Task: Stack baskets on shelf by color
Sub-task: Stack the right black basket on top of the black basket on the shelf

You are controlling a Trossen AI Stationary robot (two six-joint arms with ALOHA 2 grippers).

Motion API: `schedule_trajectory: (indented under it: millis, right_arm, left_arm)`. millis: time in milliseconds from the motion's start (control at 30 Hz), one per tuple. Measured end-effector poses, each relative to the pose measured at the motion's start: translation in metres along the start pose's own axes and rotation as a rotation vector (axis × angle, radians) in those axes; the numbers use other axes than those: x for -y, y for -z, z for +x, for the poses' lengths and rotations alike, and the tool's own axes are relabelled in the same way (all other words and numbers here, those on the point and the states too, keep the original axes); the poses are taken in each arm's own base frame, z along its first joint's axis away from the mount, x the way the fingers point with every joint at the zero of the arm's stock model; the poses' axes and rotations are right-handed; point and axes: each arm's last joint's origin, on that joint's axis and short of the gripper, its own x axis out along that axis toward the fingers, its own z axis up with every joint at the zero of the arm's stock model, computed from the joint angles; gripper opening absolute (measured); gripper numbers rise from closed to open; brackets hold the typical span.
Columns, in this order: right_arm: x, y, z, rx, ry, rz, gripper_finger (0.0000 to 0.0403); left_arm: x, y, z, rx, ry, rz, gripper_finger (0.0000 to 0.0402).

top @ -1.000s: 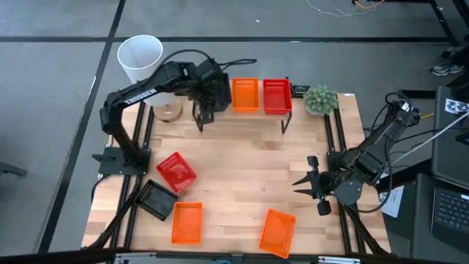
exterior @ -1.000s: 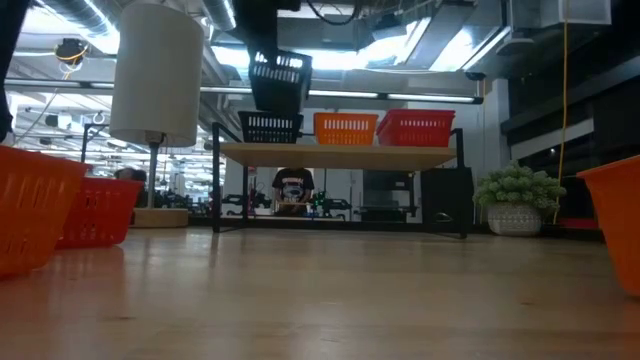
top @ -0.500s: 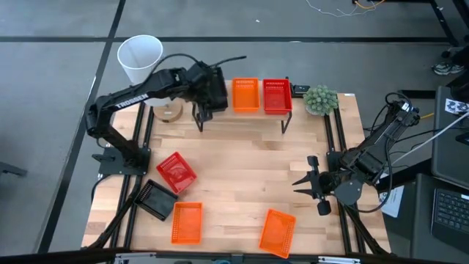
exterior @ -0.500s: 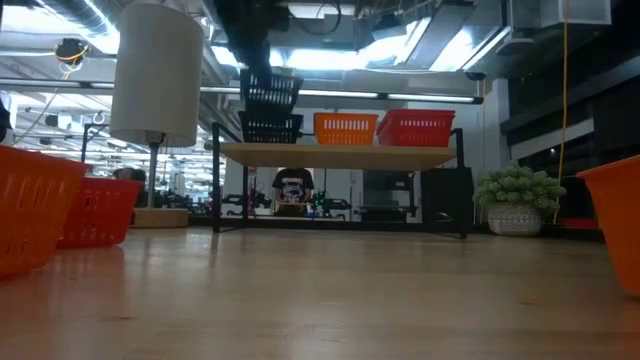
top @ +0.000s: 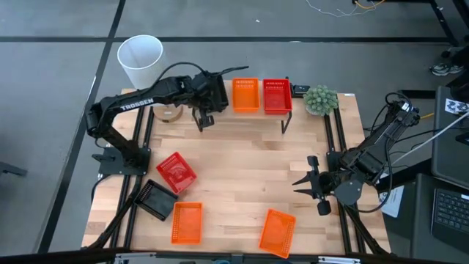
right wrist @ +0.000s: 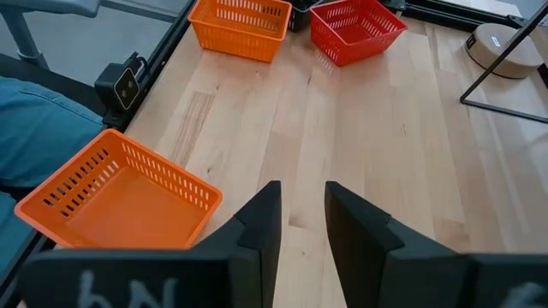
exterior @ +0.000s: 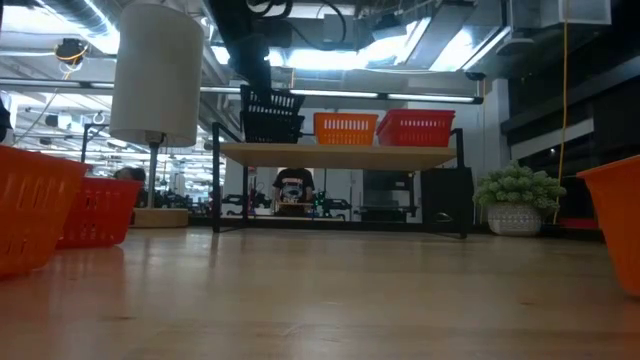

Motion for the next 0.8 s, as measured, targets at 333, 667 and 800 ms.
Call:
schedule_trajectory:
  millis: [333,667,800]
  right_arm:
    - [0.0,0.0,0.0,0.0,0.0,0.0,0.0091]
    - [0.0,0.0,0.0,0.0,0.0,-0.002,0.0091]
    - [0.0,0.0,0.0,0.0,0.0,-0.021,0.0091]
  left_arm:
    - [0.0009,-0.0008,0.0,0.017,0.042,-0.008,0.0021]
    - [0.0005,-0.0021,-0.0001,0.031,0.038,-0.01,0.0069]
    - [0.0009,-0.0065,-0.0051,0.067,0.095,-0.011,0.0071]
